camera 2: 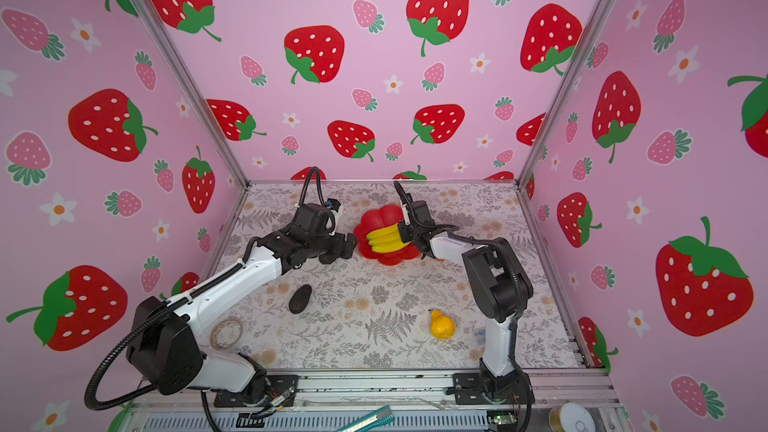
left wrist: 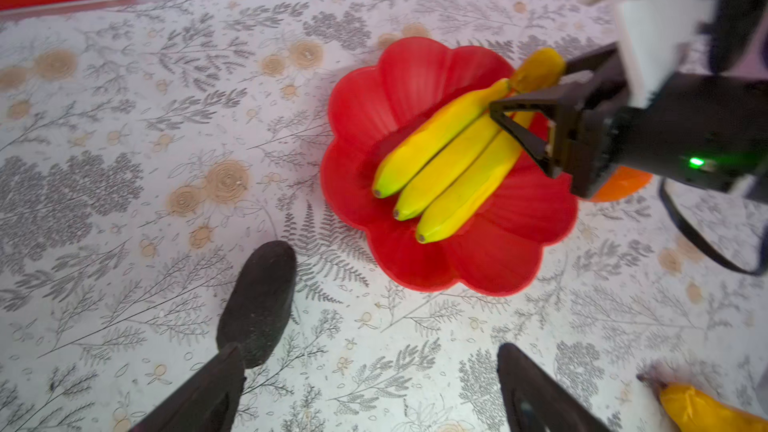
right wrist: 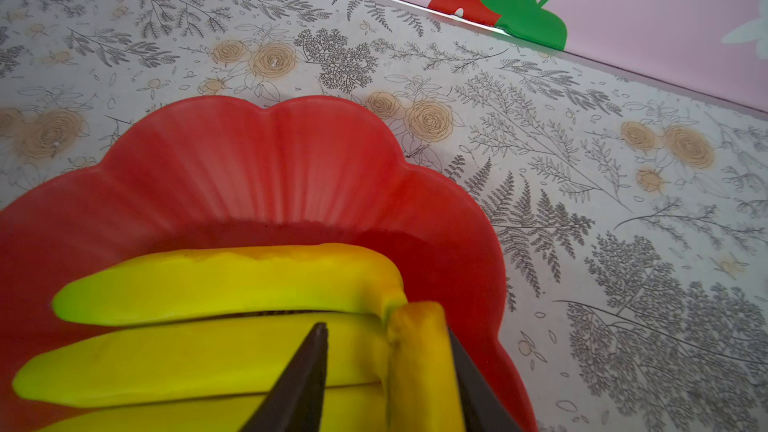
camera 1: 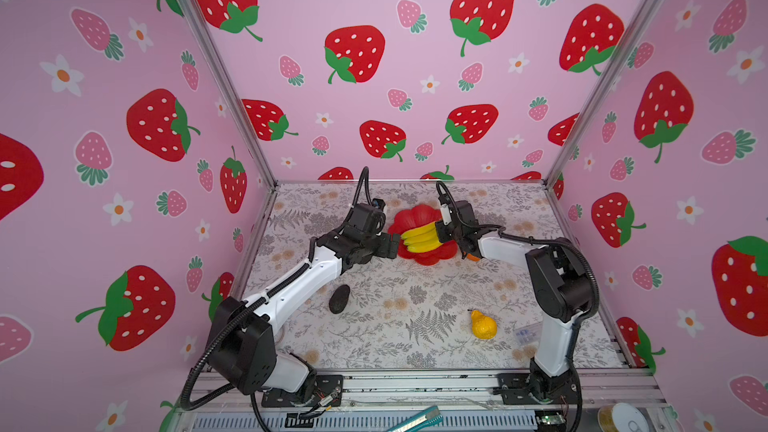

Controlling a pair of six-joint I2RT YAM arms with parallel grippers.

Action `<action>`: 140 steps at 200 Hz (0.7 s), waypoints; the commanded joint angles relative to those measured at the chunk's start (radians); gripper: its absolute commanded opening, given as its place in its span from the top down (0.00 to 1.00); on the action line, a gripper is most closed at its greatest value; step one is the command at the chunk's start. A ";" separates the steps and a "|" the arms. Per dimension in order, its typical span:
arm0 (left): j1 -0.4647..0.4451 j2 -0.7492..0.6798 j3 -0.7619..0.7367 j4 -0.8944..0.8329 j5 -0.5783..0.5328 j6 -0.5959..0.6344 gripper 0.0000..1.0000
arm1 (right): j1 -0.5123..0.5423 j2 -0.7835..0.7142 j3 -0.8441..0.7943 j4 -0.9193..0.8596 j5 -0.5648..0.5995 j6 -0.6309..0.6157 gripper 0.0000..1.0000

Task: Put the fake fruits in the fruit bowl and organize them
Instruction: 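Grasp the avocado farther from the robot with the left gripper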

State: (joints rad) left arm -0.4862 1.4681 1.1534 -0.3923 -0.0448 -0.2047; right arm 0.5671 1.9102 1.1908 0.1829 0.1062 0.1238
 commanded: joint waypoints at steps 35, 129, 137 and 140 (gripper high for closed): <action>0.150 0.164 0.072 -0.124 0.027 -0.016 0.12 | 0.013 -0.242 -0.075 -0.009 0.021 -0.019 0.22; 0.166 0.368 0.125 -0.106 0.028 0.030 0.22 | 0.143 -0.510 -0.565 0.488 -0.604 0.058 0.01; 0.166 0.381 0.128 -0.104 0.025 0.033 0.22 | 0.145 -0.503 -0.599 0.544 -0.609 0.065 0.00; 0.166 0.387 0.130 -0.105 0.026 0.033 0.22 | 0.145 -0.499 -0.608 0.556 -0.609 0.063 0.01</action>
State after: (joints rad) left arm -0.3244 1.8240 1.2400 -0.4896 -0.0322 -0.1902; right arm 0.6979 1.3994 0.6685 0.5030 -0.3481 0.1425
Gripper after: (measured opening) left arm 0.779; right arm 0.992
